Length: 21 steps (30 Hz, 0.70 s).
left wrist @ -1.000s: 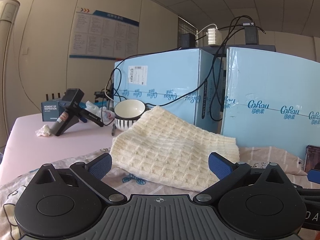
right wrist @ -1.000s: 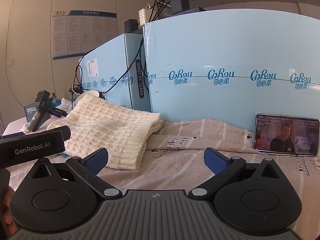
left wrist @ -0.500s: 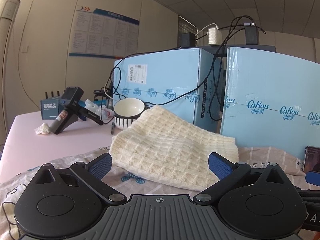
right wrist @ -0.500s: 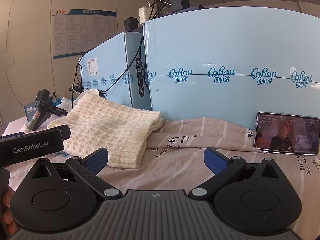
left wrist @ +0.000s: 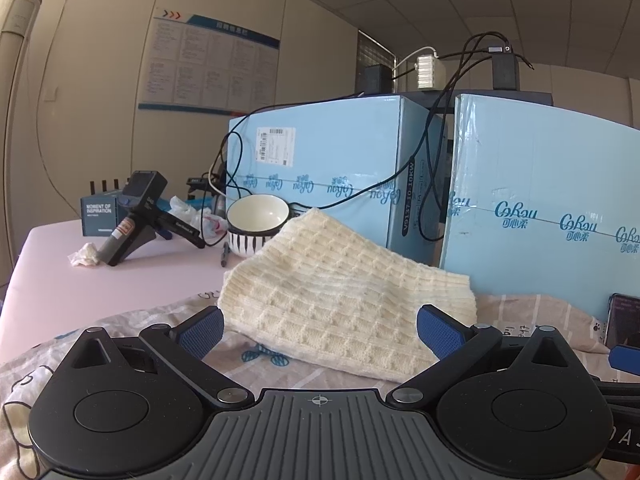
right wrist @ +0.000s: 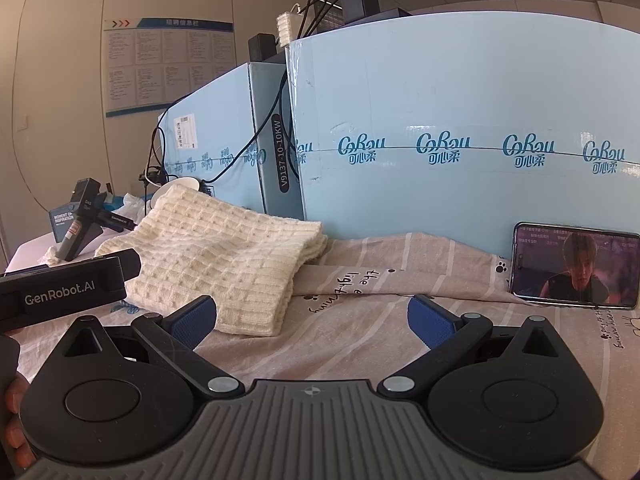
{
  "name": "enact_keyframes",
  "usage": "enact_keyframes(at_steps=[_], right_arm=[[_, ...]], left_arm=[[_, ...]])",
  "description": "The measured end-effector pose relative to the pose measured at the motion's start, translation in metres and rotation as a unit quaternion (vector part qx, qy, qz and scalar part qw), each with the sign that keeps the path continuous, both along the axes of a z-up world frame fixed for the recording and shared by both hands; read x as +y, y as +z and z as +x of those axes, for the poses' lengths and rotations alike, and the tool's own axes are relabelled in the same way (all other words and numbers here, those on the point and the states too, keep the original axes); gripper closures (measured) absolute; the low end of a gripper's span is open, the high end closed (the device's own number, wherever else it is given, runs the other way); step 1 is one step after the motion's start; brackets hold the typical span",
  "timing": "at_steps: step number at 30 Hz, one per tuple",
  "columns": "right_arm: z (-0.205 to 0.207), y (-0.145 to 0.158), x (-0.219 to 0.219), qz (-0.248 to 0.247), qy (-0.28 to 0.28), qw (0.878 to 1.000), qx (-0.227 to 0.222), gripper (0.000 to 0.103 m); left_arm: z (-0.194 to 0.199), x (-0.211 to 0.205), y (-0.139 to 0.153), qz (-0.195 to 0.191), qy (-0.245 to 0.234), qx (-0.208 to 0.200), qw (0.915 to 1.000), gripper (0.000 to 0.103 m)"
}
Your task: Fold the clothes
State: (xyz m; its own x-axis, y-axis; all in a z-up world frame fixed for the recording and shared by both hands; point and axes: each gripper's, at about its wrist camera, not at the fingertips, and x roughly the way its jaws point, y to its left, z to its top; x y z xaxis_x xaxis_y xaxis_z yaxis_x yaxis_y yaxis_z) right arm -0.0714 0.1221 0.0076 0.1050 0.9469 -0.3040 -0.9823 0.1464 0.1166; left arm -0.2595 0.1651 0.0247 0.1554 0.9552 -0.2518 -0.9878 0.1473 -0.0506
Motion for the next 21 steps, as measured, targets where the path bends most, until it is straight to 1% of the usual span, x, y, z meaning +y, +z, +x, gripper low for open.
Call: enact_keyframes(at_steps=[8,12,17,21], right_arm=[[0.0004,0.0,-0.0002,0.0,-0.004,1.0,0.001,0.0],[0.002,0.0004,0.0007,-0.004,-0.023,1.0,0.002,0.0],[0.0047,0.0031,0.0003,0.001,-0.055,0.998,-0.019,0.0],[0.0077,0.0033,-0.0005,0.009,-0.069,0.997,-0.025,0.0]], left_arm=[[0.0012,0.0007,-0.0007,-0.004,0.001,0.003,1.0,0.0],[0.0018,0.0006,-0.0013,-0.006,0.001,0.006,1.0,0.0],[0.0024,0.0,-0.0016,-0.004,0.001,0.01,0.9999,0.0],[0.0057,0.0008,-0.0024,-0.004,0.003,0.021,0.9998,0.0]])
